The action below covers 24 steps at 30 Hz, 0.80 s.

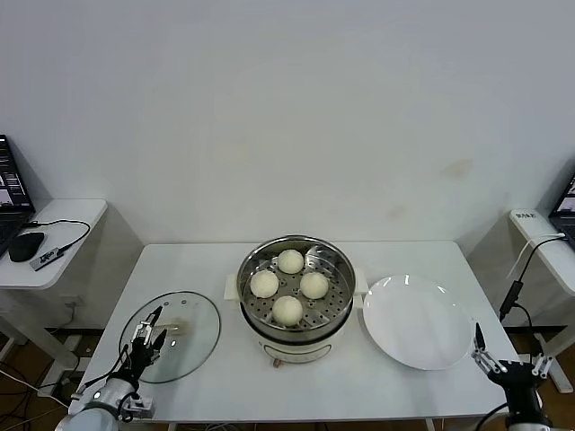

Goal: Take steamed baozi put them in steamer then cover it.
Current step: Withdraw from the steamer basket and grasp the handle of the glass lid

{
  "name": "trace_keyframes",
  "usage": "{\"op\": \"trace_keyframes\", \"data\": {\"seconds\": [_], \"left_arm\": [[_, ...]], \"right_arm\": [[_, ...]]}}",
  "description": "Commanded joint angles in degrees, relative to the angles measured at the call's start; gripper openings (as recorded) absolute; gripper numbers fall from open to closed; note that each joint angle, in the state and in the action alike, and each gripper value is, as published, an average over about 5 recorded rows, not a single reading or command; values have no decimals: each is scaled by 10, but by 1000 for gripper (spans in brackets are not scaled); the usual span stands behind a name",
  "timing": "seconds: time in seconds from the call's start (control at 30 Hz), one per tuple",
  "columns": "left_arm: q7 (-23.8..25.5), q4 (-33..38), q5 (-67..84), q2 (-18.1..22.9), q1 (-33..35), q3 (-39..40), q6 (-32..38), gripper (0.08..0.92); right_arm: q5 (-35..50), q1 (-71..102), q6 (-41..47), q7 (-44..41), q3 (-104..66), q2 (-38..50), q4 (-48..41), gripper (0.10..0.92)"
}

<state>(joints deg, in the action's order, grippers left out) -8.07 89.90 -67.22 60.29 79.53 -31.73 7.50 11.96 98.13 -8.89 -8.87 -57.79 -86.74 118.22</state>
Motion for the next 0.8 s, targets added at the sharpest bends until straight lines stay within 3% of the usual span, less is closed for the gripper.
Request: {"op": "trace_keyframes", "data": {"seconds": [0.03,0.67,0.8], "left_arm": [[2,-56,-18,-1,-67,24,-2,823],[0,-104,8,3,-115,42,-12,823],[-2,-113,13,5,-114,43,-11,786]], "right_arm": [[-8,11,-3,-1,-7,-12,0,823],[-20,10,-7,-1,7,-20,-11,823],[-22,10,-8,-1,11,-22,-12,823]]}}
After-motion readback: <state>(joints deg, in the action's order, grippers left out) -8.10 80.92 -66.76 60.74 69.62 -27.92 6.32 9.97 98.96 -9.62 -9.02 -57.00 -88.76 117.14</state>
